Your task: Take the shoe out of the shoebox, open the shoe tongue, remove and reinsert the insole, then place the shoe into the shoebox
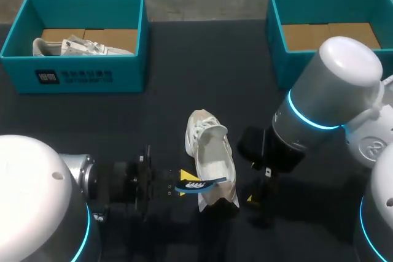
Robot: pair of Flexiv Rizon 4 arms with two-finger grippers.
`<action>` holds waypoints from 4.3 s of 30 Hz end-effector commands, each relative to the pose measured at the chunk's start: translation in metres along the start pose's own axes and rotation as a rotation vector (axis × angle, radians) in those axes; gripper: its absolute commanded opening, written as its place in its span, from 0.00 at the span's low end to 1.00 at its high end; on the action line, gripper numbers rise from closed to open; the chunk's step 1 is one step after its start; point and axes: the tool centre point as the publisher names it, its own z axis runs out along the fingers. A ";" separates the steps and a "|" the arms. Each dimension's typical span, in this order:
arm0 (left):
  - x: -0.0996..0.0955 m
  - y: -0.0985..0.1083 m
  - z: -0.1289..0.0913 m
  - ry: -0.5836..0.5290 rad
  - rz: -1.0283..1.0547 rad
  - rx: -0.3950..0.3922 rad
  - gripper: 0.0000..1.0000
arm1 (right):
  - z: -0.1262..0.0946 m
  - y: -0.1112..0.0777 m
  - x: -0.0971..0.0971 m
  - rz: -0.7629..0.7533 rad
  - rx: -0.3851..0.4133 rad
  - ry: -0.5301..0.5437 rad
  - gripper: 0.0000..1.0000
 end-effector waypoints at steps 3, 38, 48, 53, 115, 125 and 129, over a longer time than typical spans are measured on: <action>-0.002 0.009 0.008 0.007 -0.004 -0.002 0.00 | 0.002 0.001 0.001 0.001 0.002 -0.003 1.00; 0.002 -0.001 -0.002 0.000 0.013 0.004 0.00 | 0.002 0.001 0.001 0.001 0.002 -0.003 1.00; -0.004 0.003 -0.005 -0.014 0.020 -0.018 0.00 | 0.002 0.001 0.001 0.001 0.002 -0.003 1.00; -0.007 0.005 -0.005 -0.018 0.022 -0.026 0.00 | 0.002 0.001 0.001 0.001 0.002 -0.003 1.00; -0.018 0.032 0.035 -0.012 0.076 -0.061 0.00 | 0.002 0.001 0.001 0.001 0.002 -0.003 1.00; -0.019 0.039 0.037 -0.012 0.071 -0.071 0.00 | 0.002 0.001 0.001 0.001 0.002 -0.003 1.00; -0.019 0.041 0.037 -0.012 0.066 -0.075 0.00 | 0.002 0.001 0.001 0.001 0.002 -0.003 1.00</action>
